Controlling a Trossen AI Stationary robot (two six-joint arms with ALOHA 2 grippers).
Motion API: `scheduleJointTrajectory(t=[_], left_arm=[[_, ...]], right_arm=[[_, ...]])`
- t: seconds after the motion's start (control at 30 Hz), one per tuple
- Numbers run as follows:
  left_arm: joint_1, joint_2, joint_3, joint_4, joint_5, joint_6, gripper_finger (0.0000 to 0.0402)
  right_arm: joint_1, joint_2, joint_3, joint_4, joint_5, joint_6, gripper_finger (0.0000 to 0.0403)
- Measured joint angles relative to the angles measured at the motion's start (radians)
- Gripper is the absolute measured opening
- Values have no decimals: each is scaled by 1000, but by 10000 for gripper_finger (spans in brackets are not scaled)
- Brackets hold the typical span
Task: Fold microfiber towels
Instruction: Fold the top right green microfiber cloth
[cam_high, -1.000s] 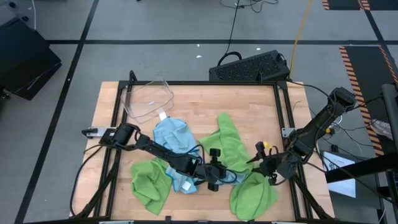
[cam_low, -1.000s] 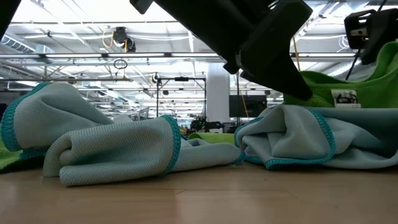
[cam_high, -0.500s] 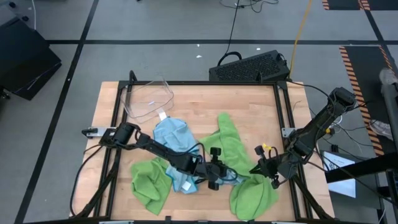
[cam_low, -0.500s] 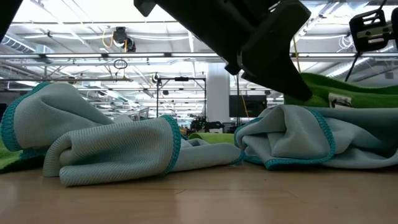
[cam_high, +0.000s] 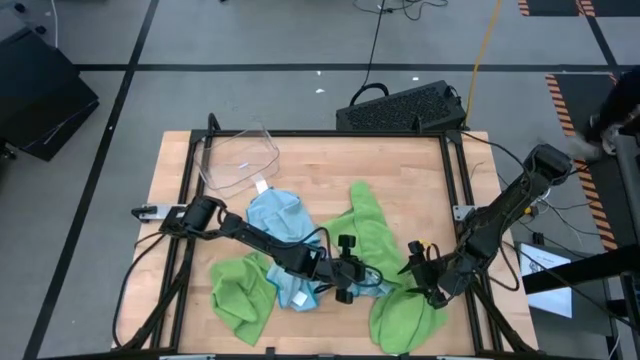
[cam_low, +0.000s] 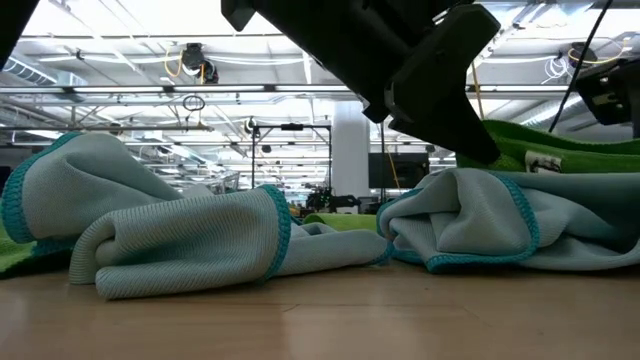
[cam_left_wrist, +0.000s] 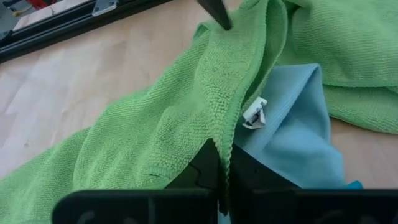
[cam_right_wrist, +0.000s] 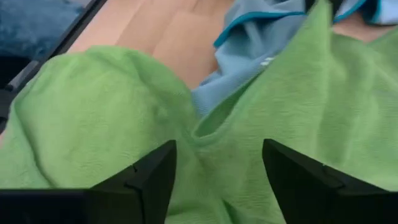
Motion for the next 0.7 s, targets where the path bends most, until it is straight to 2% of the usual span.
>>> scheduleJointTrajectory(t=[0.2, 0.37, 0.5, 0.7], left_arm=[[9, 0, 0, -1, 37, -1, 8], [9, 0, 0, -1, 37, 3, 6], [12, 0, 0, -1, 38, 4, 8], [14, 0, 0, -1, 38, 1, 5]], right_arm=[[27, 0, 0, 43, 1, 30, 220], [52, 35, 0, 39, 56, 44, 194], [53, 68, 0, 38, 102, 38, 188], [53, 99, 0, 40, 119, 27, 174]])
